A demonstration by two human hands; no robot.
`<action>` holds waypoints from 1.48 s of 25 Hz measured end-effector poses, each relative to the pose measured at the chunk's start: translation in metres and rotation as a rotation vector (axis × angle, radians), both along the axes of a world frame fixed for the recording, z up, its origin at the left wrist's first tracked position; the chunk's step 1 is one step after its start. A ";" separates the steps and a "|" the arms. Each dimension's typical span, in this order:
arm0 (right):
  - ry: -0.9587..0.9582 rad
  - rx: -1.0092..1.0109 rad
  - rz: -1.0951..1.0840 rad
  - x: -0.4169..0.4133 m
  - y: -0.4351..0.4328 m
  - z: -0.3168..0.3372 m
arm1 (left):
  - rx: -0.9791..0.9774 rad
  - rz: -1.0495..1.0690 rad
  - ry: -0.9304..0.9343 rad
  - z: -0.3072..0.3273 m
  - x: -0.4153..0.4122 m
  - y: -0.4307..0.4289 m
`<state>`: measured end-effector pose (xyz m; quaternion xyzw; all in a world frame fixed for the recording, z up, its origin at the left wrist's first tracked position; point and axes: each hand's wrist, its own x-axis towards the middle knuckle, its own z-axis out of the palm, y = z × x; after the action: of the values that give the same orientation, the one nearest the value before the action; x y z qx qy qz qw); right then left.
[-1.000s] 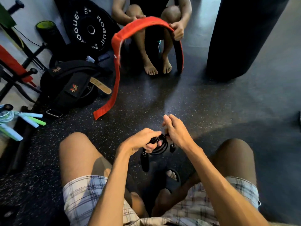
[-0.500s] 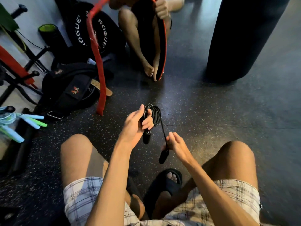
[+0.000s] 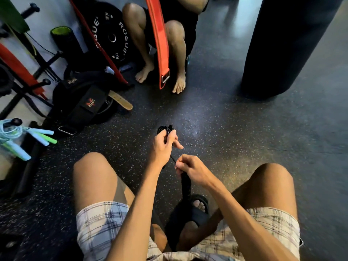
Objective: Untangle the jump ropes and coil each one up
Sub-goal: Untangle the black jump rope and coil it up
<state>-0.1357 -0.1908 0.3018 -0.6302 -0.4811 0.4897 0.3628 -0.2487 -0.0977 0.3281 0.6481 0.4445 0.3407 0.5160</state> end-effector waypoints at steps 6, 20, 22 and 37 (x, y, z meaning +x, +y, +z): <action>-0.117 0.022 0.098 -0.001 0.018 0.034 | 0.036 -0.158 0.348 -0.011 -0.022 0.013; -0.446 0.337 -0.066 -0.054 0.110 0.042 | -0.480 -0.297 -0.002 0.012 -0.089 0.051; -0.338 0.298 -0.057 -0.064 0.124 0.036 | -0.510 -0.245 -0.040 0.010 -0.097 0.064; 0.163 -0.023 0.463 -0.187 0.341 -0.064 | -0.577 0.537 -0.330 -0.074 -0.238 0.214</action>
<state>-0.3223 0.1506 0.2377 -0.4655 -0.5762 0.6147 0.2711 -0.4866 0.1161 0.2539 0.2752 0.5860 0.4240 0.6334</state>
